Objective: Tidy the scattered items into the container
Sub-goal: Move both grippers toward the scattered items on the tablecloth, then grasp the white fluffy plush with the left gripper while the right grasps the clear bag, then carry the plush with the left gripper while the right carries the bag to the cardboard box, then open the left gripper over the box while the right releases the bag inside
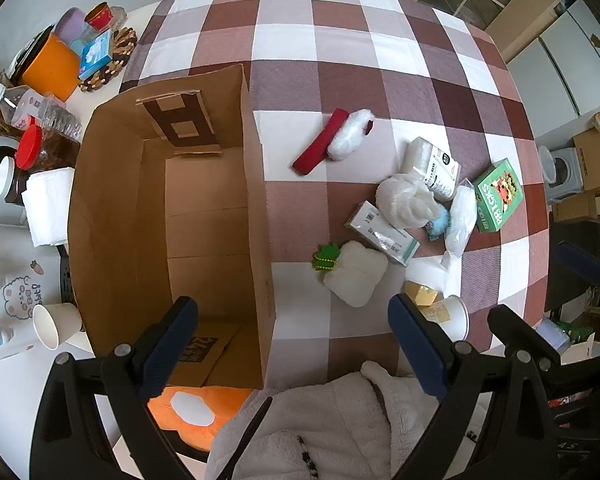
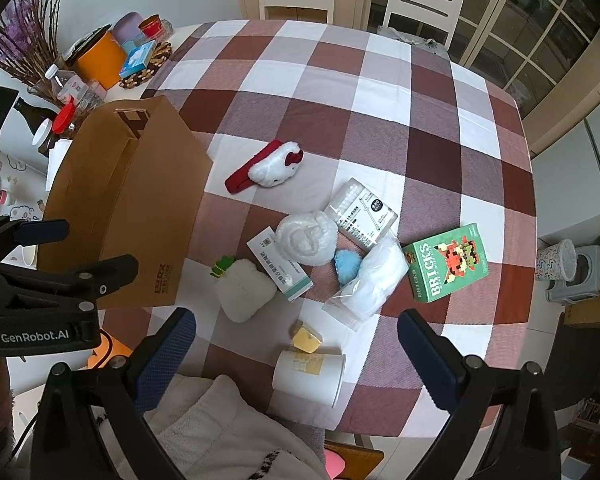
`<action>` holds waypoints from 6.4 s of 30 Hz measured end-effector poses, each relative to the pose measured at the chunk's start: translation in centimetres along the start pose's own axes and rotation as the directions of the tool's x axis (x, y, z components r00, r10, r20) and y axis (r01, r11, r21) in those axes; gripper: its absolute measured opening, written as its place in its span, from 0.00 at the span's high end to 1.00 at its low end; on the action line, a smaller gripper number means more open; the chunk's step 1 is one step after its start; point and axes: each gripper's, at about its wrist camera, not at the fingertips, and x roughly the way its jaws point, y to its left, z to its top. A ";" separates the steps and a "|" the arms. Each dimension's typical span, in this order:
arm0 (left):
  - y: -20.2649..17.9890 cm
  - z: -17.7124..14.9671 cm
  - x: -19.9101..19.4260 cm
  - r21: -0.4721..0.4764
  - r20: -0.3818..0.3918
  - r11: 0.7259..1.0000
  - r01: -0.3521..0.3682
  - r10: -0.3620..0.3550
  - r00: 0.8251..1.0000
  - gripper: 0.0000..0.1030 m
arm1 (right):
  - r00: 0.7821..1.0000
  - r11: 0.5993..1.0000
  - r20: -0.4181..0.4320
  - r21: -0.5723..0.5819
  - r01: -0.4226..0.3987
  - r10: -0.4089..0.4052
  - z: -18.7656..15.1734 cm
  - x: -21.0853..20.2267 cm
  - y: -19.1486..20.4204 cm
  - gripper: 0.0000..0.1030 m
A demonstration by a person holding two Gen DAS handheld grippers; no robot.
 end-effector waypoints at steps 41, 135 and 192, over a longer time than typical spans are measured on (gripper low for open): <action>-9.9 -0.8 7.5 0.034 -0.032 0.995 0.098 -0.097 0.995 0.06 | 0.994 0.972 0.049 0.212 -0.104 0.096 -5.9 5.2 -13.4 0.00; 10.5 -8.9 -5.6 -0.381 0.315 0.914 0.139 -0.013 0.949 0.41 | 0.952 0.945 0.138 -0.220 -0.241 0.275 7.6 -2.4 11.1 0.55; 14.1 -7.4 -1.1 -0.415 0.176 0.905 0.095 -0.023 0.984 0.26 | 0.982 0.909 -0.026 -0.376 -0.183 0.187 12.1 3.7 18.9 0.29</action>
